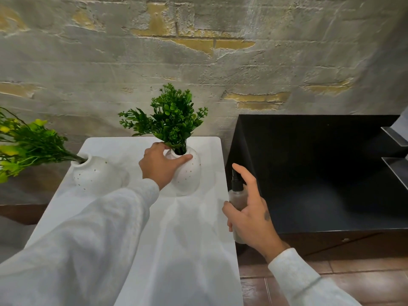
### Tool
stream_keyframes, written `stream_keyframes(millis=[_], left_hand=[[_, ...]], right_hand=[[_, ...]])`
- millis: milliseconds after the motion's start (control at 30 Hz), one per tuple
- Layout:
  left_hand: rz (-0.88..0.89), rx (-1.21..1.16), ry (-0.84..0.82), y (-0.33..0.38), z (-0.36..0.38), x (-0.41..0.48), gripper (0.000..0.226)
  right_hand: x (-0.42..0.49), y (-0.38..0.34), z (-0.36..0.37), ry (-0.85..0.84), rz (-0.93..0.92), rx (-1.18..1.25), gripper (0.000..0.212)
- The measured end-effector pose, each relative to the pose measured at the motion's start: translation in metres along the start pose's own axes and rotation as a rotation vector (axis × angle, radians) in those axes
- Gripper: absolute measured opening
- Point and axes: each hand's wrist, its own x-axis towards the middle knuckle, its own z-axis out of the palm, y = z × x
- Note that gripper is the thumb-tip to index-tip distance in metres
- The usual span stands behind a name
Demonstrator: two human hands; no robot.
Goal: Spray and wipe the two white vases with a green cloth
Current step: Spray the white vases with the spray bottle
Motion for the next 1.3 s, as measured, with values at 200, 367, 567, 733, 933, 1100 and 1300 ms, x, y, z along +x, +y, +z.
stream_keyframes(millis=[200,367,567,733,933,1100,1300], left_hand=[[0.014,-0.038,-0.057,-0.006,0.003,-0.004,0.071],[0.008,-0.173,-0.274,-0.014,-0.006,0.013,0.069],[-0.007,-0.250,-0.286,-0.010,-0.007,0.017,0.064],[-0.029,-0.176,-0.180,-0.009,0.001,0.009,0.084],[-0.028,-0.064,-0.084,0.011,0.014,-0.004,0.075],[0.017,-0.215,-0.252,0.000,0.008,0.006,0.060],[0.062,-0.247,-0.281,0.001,0.001,0.007,0.047]], right_hand=[[0.001,-0.002,-0.005,-0.014,-0.003,-0.005,0.081],[0.000,-0.003,-0.009,-0.044,0.010,-0.011,0.079],[-0.001,0.001,-0.012,-0.044,0.031,-0.013,0.080],[0.001,0.002,-0.011,-0.052,0.031,-0.016,0.081],[0.004,0.003,-0.012,-0.056,0.018,-0.041,0.081],[0.001,0.002,-0.017,-0.057,0.014,-0.034,0.082],[-0.002,0.005,-0.020,-0.047,0.021,-0.040,0.079]])
